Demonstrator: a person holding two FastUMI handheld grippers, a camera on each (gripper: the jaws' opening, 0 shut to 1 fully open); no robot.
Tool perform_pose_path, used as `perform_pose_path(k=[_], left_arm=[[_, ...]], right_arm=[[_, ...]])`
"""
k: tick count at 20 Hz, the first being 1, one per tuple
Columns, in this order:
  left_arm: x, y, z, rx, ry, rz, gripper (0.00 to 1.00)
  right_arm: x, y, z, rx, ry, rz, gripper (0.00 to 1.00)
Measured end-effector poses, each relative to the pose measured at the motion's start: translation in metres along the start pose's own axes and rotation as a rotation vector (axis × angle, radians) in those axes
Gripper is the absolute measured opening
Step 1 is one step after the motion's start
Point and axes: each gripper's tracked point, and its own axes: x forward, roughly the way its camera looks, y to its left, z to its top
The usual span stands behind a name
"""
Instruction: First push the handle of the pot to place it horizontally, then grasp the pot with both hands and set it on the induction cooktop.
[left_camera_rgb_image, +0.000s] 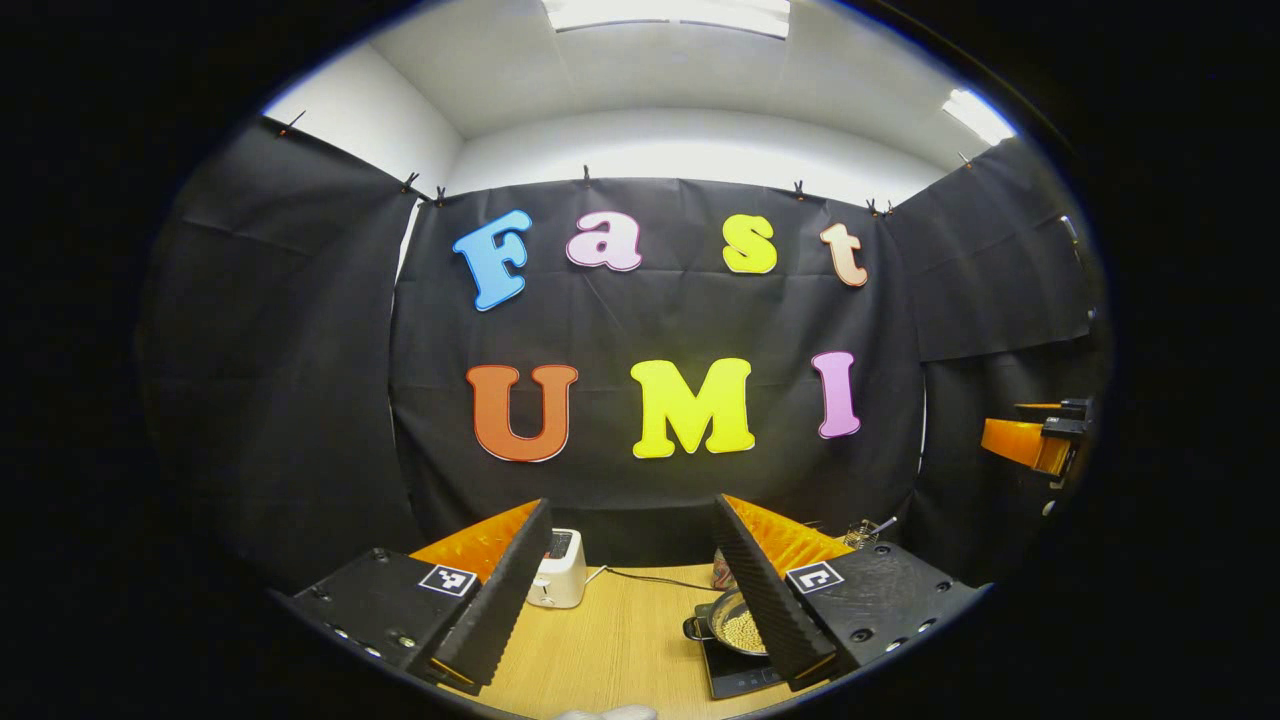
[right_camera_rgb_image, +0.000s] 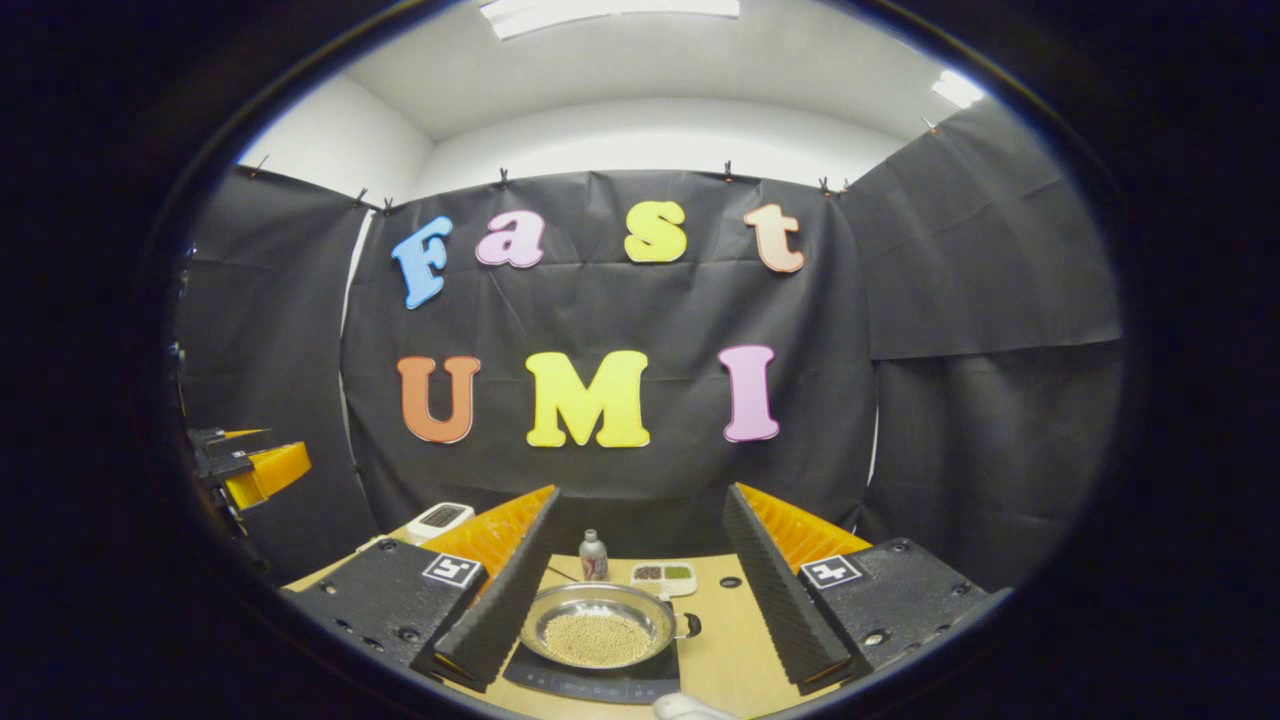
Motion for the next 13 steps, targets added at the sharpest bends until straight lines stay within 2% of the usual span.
perform_pose_path(k=[7, 13], left_arm=[[-0.008, 0.0, 0.003, 0.006, -0.006, 0.013, 0.96], [-0.014, -0.007, 0.003, 0.009, 0.002, -0.005, 0.96]], right_arm=[[-0.006, -0.001, -0.002, 0.0, 0.008, 0.003, 1.0], [-0.012, -0.007, -0.001, 0.002, 0.002, -0.006, 1.0]])
